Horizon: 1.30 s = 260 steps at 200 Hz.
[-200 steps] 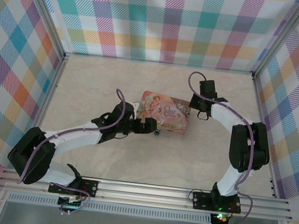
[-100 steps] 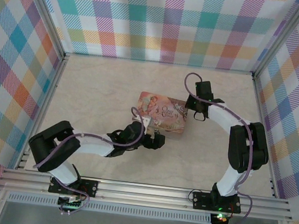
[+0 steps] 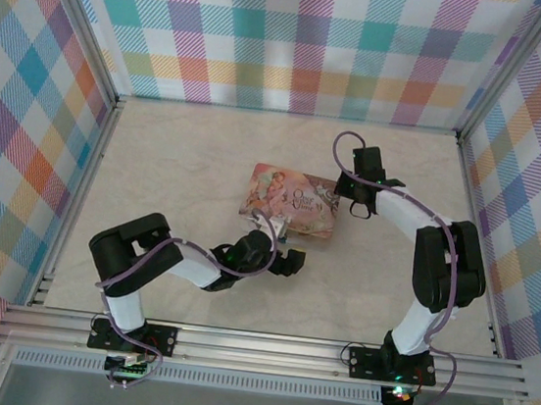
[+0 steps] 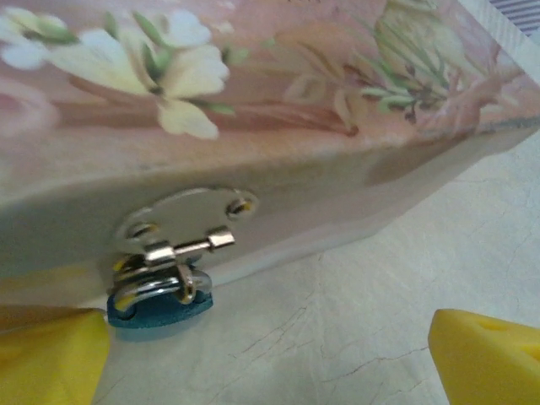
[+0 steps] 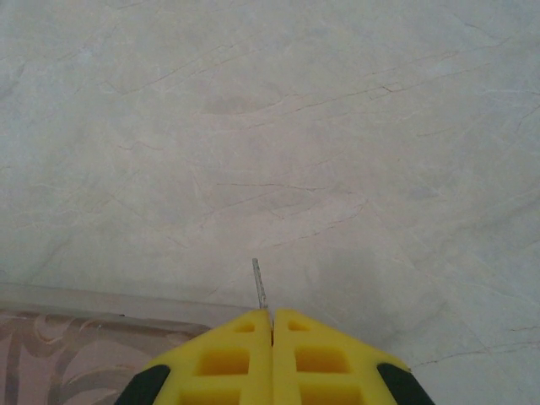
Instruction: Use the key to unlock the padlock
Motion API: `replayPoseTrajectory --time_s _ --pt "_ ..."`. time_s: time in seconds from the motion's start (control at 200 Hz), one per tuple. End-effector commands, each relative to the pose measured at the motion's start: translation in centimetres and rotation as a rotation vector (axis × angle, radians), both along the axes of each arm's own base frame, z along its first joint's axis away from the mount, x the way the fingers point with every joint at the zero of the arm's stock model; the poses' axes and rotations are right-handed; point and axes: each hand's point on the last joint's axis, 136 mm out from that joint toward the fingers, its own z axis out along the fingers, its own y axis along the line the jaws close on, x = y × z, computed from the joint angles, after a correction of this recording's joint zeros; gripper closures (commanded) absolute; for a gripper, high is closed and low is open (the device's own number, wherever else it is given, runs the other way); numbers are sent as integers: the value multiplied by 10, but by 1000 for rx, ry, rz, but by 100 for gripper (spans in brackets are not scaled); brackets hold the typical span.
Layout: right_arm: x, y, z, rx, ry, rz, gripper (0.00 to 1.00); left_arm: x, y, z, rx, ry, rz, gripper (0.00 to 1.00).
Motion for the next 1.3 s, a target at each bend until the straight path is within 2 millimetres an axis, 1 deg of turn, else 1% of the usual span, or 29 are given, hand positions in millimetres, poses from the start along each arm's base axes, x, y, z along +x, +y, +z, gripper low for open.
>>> replayPoseTrajectory --time_s 0.0,0.065,0.13,0.3,0.375,0.49,0.6,0.725,0.75,0.815,0.84,0.98,1.07,1.175,1.22,1.295 --pt "-19 18 -12 27 67 54 100 -2 -33 30 -94 -89 -133 10" --pt "-20 17 -10 24 63 53 100 -4 -38 34 -122 -79 -177 17" --pt "-20 16 -9 21 57 54 100 -4 -41 37 -153 -58 -207 21" --pt "-21 16 -8 25 55 54 100 3 -33 40 -233 -10 -202 23" --pt "-22 16 -8 27 56 54 100 7 -27 44 -282 -1 -189 23" --pt "-22 16 -7 25 52 56 100 10 -24 51 -344 22 -203 26" --pt "-22 15 -6 19 48 58 100 14 -16 53 -386 32 -178 26" --pt "-21 15 -5 14 44 60 100 18 -7 54 -420 56 -161 29" --pt "-22 15 -6 12 45 61 100 18 -6 53 -423 63 -160 29" --pt "-21 14 -6 12 44 59 100 18 -4 54 -433 74 -165 36" --pt "-21 14 -6 11 42 59 100 18 -2 54 -435 79 -165 37" --pt "-22 13 -6 5 42 58 100 19 10 53 -433 96 -132 34" --pt "-22 13 -5 4 39 58 100 18 19 50 -396 101 -100 28" --pt "-22 13 -5 10 35 58 100 18 31 48 -365 85 -60 24" --pt "-23 14 -6 14 38 58 100 17 33 50 -368 82 -56 23" --pt "-23 15 -6 22 39 56 100 18 32 51 -371 83 -66 24"
